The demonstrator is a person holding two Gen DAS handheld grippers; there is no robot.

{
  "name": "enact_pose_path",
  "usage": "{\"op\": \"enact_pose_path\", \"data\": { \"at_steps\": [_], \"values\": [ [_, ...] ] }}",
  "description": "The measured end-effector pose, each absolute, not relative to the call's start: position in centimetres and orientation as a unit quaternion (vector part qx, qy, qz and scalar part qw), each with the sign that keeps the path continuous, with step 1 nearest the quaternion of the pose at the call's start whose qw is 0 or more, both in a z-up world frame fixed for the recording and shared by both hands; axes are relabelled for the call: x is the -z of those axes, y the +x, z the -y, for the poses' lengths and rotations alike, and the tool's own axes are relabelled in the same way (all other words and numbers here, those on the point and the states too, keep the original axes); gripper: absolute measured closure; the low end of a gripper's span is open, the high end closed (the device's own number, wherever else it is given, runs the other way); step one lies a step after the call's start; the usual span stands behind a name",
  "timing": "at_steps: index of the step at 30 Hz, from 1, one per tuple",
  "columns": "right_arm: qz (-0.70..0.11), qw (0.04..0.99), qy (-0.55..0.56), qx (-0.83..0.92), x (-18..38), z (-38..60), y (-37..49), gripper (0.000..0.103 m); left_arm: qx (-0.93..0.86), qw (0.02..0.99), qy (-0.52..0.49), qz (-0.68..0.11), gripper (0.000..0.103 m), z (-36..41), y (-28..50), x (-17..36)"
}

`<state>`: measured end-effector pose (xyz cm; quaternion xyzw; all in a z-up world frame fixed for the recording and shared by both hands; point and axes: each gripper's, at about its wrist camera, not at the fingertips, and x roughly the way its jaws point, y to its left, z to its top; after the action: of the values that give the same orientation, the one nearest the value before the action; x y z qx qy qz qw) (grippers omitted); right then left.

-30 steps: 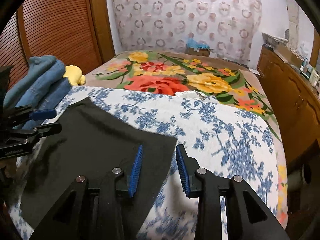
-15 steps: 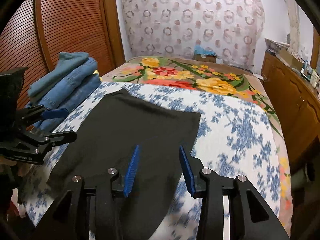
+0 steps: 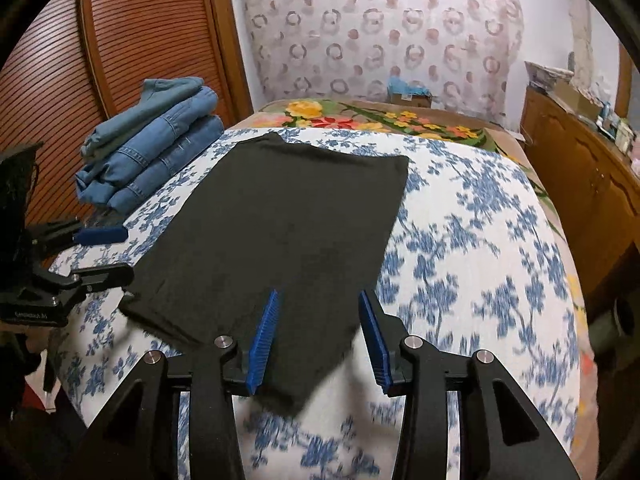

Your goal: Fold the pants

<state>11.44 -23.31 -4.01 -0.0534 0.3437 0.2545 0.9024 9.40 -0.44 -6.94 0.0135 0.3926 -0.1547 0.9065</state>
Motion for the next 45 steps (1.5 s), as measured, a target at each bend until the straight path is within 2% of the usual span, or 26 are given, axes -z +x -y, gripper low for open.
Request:
{"op": "enact_pose_path", "data": {
  "at_steps": [8,14,16,18,19,21,24,25,26,29,32,43,45],
  "values": [
    [-0.355,0.899,-0.039,-0.252,4.8,24.4,9.1,0.059,0.173,0.894,0.010,-0.412,0.062,1.3,8.7,8.6],
    [-0.365,0.894,-0.026,-0.259,5.5,24.3,9.0,0.060,0.169,0.892,0.012,-0.419,0.065,1.5,9.2,9.5],
    [-0.367,0.892,-0.023,-0.263,5.6,24.1,8.9,0.060,0.170,0.894,0.012,-0.415,0.069,1.5,9.2,9.4],
    [-0.366,0.892,-0.022,-0.266,5.7,24.0,8.9,0.060,0.164,0.897,0.012,-0.410,0.080,1.3,9.2,9.3],
    [-0.365,0.892,-0.022,-0.266,5.7,23.9,9.0,0.060,0.159,0.900,0.014,-0.406,0.091,1.2,9.1,9.2],
    [-0.363,0.892,-0.021,-0.268,5.7,23.8,8.9,0.060,0.158,0.904,0.007,-0.397,0.094,0.7,8.8,8.8],
    [-0.357,0.893,-0.016,-0.273,5.5,23.8,8.7,0.060,0.158,0.911,0.002,-0.382,0.095,0.4,8.0,7.8],
    [-0.353,0.894,-0.014,-0.275,5.4,23.8,8.6,0.064,0.157,0.912,0.003,-0.378,0.096,0.3,7.8,7.6],
    [-0.349,0.895,-0.012,-0.278,5.3,23.8,8.5,0.073,0.157,0.913,0.003,-0.376,0.096,0.2,7.6,7.4],
    [-0.339,0.895,-0.013,-0.288,5.0,23.8,8.0,0.085,0.158,0.912,0.002,-0.378,0.096,0.1,7.3,7.1],
    [-0.335,0.896,-0.026,-0.292,4.8,23.5,7.4,0.090,0.159,0.909,0.007,-0.385,0.096,0.3,7.0,7.5],
    [-0.342,0.897,-0.026,-0.279,5.6,23.7,6.8,0.090,0.148,0.906,0.004,-0.396,0.095,-0.1,6.5,7.8],
    [-0.342,0.898,-0.022,-0.276,5.4,23.8,6.6,0.087,0.148,0.909,0.000,-0.391,0.089,-0.2,6.4,7.3]
  ]
}}
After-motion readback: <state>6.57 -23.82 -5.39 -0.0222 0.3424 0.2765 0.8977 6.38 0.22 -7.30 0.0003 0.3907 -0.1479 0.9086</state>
